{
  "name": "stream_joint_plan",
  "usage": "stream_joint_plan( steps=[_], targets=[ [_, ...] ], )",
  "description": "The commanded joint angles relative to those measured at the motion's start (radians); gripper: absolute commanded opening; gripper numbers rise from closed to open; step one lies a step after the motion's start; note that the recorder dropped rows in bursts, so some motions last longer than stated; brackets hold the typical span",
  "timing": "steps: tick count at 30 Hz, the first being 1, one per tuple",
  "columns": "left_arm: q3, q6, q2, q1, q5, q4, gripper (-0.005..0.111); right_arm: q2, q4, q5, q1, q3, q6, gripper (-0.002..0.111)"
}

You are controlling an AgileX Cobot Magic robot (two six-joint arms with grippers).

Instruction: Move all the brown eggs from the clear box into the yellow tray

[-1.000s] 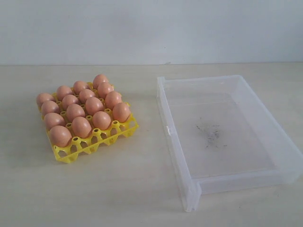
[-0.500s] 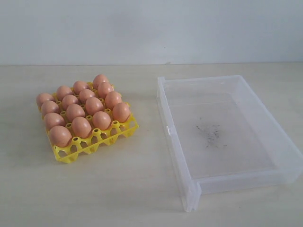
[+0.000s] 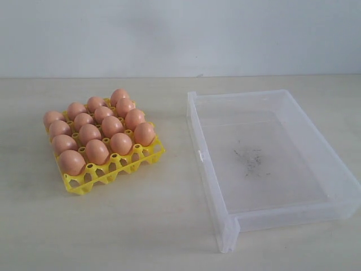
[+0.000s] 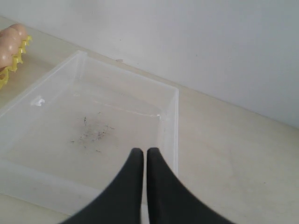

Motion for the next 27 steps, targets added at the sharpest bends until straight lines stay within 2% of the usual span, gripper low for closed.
stream_joint_plan(
  steps=[1,5,10,12,16,27],
  targets=[
    [0.003,0.003,-0.002,0.002,0.056,-0.002,0.004,-0.005,-0.003,-0.002,-0.003,0.005,0.002,0.000],
    [0.003,0.003,-0.002,0.002,0.056,-0.002,0.004,-0.005,0.003,0.000,-0.003,0.005,0.002,0.000],
    [0.003,0.003,-0.002,0.002,0.056,-0.002,0.004,-0.005,0.619,-0.002,-0.003,0.005,0.002,0.000],
    [0.003,0.003,-0.002,0.002,0.056,-0.002,0.004,-0.005,0.605,-0.002,-0.003,0.005,0.010,0.000],
    [0.003,0.003,-0.002,0.002,0.057,-0.002,0.004,-0.005,0.391,-0.002,-0.003,0.005,0.010,0.000],
    [0.003,0.003,-0.002,0.002,0.057,-0.002,0.004,-0.005,0.382,-0.004,-0.003,0.005,0.010,0.000]
  ],
)
